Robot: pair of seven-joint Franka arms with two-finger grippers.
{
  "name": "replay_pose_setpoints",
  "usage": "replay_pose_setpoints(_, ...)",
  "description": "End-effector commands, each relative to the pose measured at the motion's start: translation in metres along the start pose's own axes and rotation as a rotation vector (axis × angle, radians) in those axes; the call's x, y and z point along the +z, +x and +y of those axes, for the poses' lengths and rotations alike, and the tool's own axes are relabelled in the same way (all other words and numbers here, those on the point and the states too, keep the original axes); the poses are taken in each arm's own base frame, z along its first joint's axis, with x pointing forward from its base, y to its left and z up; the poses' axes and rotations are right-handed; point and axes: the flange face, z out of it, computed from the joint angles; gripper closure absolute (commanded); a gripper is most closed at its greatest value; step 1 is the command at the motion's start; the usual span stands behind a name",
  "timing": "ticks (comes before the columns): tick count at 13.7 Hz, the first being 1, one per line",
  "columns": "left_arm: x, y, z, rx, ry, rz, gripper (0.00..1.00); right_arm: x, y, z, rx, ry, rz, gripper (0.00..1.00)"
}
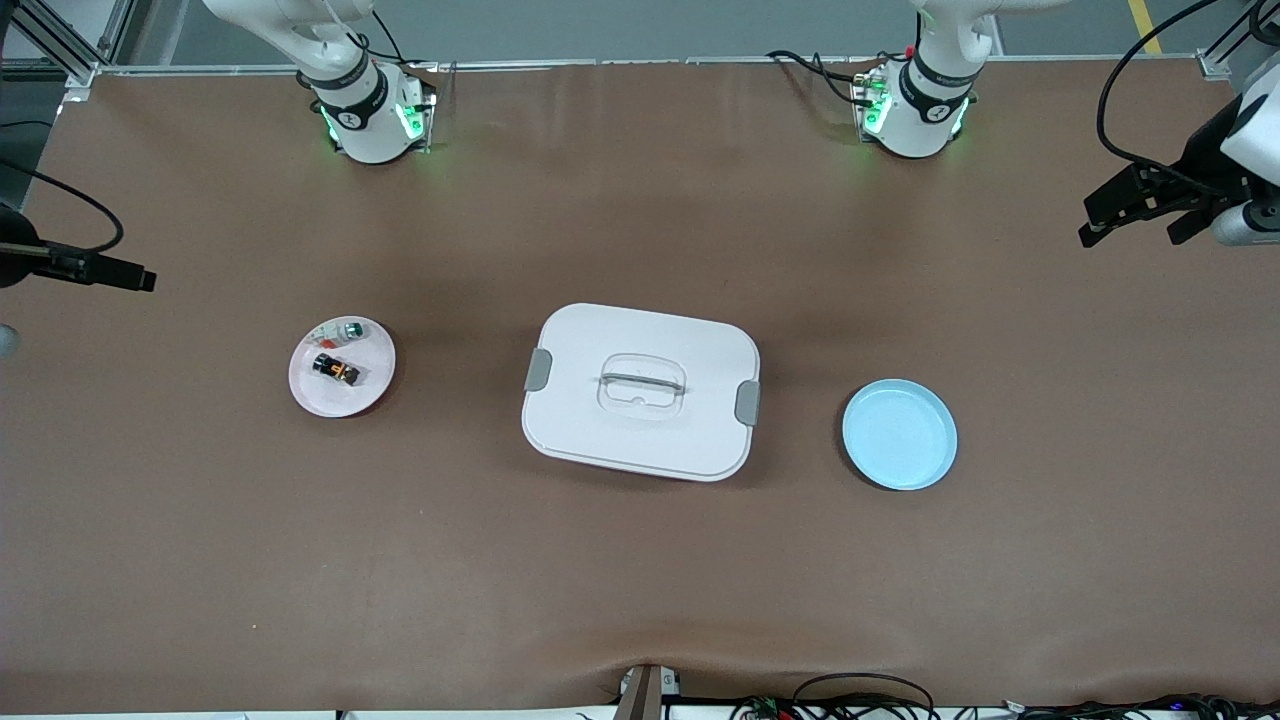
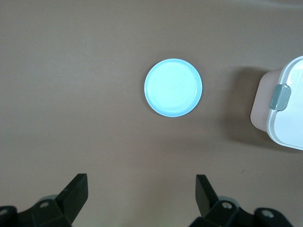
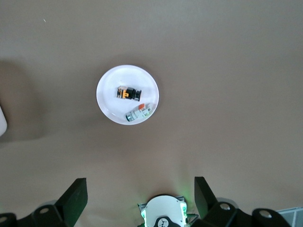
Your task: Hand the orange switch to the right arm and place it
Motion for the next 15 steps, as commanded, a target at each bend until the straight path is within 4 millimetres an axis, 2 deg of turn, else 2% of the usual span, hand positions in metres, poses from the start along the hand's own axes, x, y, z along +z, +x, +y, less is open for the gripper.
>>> replay_pose_setpoints(1, -0.007, -0.004, 0.002, 0.003, -0.002, 0.018, 0.00, -0.014, -0.005, 0.006, 0.021, -0.016, 0.007, 0.00)
replay_pose_setpoints(3, -0.006, -0.004, 0.003, -0.009, -0.002, 0.015, 0.00, -0.030, -0.011, 0.006, -0.022, -0.009, 0.035, 0.00)
replay_pose_setpoints(4, -0.005, -0.004, 0.003, -0.014, -0.001, 0.010, 0.00, -0.032, -0.013, 0.010, -0.116, -0.010, 0.030, 0.00)
replay_pose_setpoints(5, -0.004, -0.005, 0.003, -0.014, 0.000, 0.000, 0.00, -0.034, -0.015, 0.017, -0.238, -0.009, 0.029, 0.00)
replay_pose_setpoints(6, -0.005, -0.005, 0.003, -0.014, 0.000, -0.004, 0.00, -0.033, -0.016, 0.030, -0.273, 0.006, 0.019, 0.00)
replay_pose_setpoints(8, -0.003, -0.004, 0.004, -0.012, 0.001, -0.020, 0.00, -0.034, -0.016, 0.032, -0.269, -0.007, 0.022, 0.00)
replay_pose_setpoints(14, -0.003, -0.004, 0.003, -0.001, 0.001, -0.027, 0.00, -0.055, -0.032, 0.029, -0.246, 0.007, 0.101, 0.00)
replay_pose_setpoints(15, -0.003, -0.004, 0.003, -0.001, 0.001, -0.027, 0.00, -0.052, -0.033, 0.028, -0.220, 0.012, 0.094, 0.00)
